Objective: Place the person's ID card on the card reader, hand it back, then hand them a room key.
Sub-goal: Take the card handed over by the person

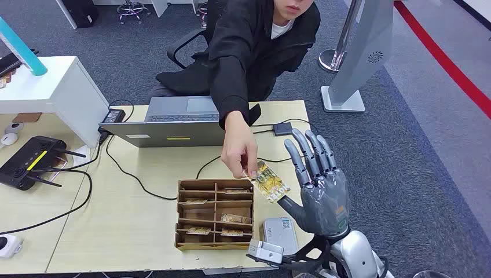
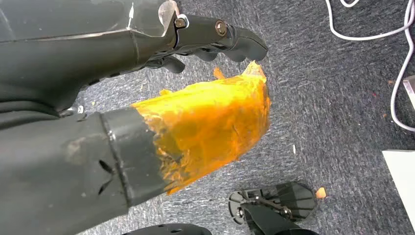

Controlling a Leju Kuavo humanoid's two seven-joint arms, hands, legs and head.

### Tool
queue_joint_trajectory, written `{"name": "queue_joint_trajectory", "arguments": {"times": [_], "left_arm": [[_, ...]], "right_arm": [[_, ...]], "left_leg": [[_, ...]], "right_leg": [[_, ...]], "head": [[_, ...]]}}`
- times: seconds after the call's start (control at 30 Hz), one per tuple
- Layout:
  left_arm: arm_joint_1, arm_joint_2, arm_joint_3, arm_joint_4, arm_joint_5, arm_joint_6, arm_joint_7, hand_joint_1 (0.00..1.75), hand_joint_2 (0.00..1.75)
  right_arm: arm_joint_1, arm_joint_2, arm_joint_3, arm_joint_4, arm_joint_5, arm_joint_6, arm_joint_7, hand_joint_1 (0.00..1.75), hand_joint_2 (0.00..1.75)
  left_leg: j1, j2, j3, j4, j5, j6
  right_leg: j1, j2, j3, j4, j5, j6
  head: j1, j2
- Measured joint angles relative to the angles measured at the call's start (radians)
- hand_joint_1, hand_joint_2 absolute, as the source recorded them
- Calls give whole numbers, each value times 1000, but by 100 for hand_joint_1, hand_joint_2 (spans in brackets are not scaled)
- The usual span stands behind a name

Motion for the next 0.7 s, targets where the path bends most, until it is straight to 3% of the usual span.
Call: {"name": "queue_joint_trajectory", "arguments": {"times": [0.27, 0.3, 0.33, 0.43, 0.47, 0.7], "left_arm": [[0, 0, 0, 0, 0, 0, 1, 0, 0], [0, 0, 0, 0, 0, 0, 1, 0, 0], [0, 0, 0, 0, 0, 0, 1, 0, 0], [0, 0, 0, 0, 0, 0, 1, 0, 0], [1, 0, 0, 0, 0, 0, 1, 0, 0], [1, -1, 0, -7, -3, -2, 1, 0, 0]], "right_arm": [[0, 1, 4, 0, 0, -5, 1, 2, 175], [0, 1, 4, 0, 0, -5, 1, 10, 175], [0, 2, 5, 0, 0, -5, 1, 30, 175], [0, 3, 5, 0, 1, -6, 1, 126, 175], [0, 3, 6, 0, 1, -6, 1, 143, 175], [0, 6, 6, 0, -9, -10, -2, 163, 175]], "left_leg": [[0, 0, 0, 0, 0, 0], [0, 0, 0, 0, 0, 0], [0, 0, 0, 0, 0, 0], [0, 0, 0, 0, 0, 0], [0, 0, 0, 0, 0, 0], [0, 0, 0, 0, 0, 0]], "right_leg": [[0, 0, 0, 0, 0, 0], [0, 0, 0, 0, 0, 0], [0, 0, 0, 0, 0, 0], [0, 0, 0, 0, 0, 0], [0, 0, 0, 0, 0, 0], [0, 0, 0, 0, 0, 0]], "head": [[0, 0], [0, 0], [0, 0], [0, 0], [0, 0], [0, 0]]}}
